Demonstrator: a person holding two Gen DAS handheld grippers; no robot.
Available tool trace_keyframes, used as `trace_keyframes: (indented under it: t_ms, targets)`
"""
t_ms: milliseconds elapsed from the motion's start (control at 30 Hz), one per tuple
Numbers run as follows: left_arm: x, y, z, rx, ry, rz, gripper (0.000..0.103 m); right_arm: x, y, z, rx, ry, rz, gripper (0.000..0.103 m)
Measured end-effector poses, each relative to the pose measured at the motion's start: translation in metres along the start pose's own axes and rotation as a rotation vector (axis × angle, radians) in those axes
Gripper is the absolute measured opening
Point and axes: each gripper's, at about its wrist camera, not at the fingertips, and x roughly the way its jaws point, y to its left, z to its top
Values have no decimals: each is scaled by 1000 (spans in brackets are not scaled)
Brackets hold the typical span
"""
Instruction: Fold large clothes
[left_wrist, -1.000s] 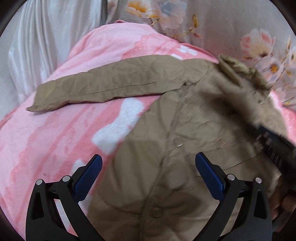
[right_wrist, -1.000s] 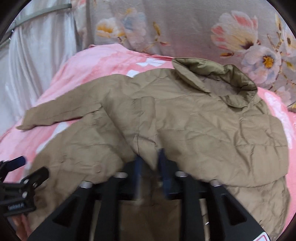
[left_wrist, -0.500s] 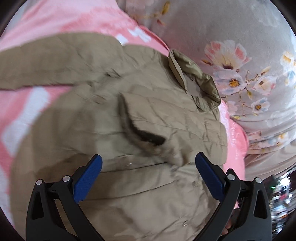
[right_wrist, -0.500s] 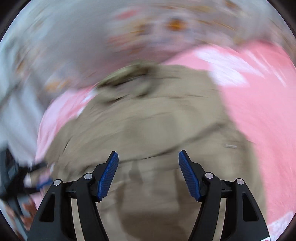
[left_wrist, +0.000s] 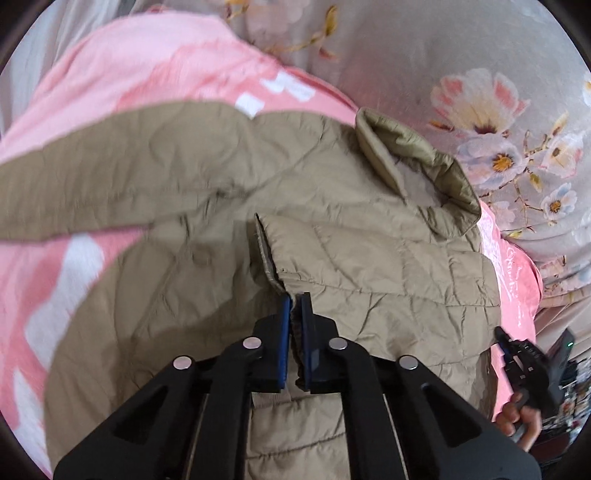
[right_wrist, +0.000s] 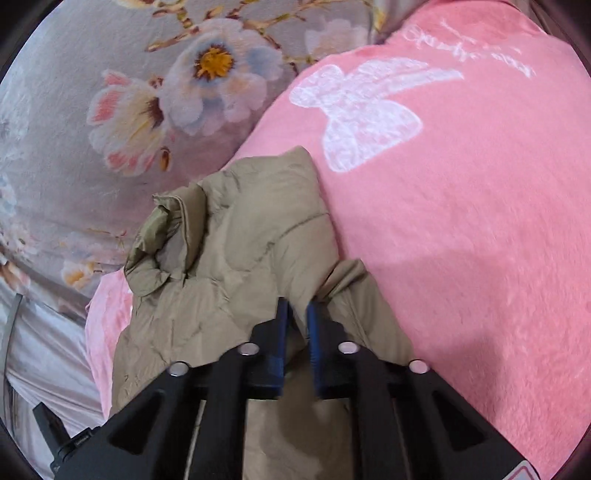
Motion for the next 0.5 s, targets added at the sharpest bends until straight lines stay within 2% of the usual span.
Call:
trace_keyframes:
  t_ms: [100, 167, 233, 333, 433, 500]
  targets:
    - [4, -3, 2, 50, -26, 59, 4, -15, 21, 0, -127, -77, -55, 5]
    - [20, -4, -2, 72, -4, 101, 4, -4, 22, -4, -147, -51, -136, 5]
    - [37, 2, -11, 75, 25, 106, 4, 12, 16, -11, -144, -20, -222, 4]
    - [46, 1, -19, 105, -4, 114, 4, 28, 16, -29, -188, -21, -335, 4]
    - [49, -8, -25, 168, -30, 167, 4, 38, 28, -38, -264, -45, -444, 4]
    - [50, -14, -29, 203, -46, 203, 4, 42, 30, -42, -294, -45, -480, 4]
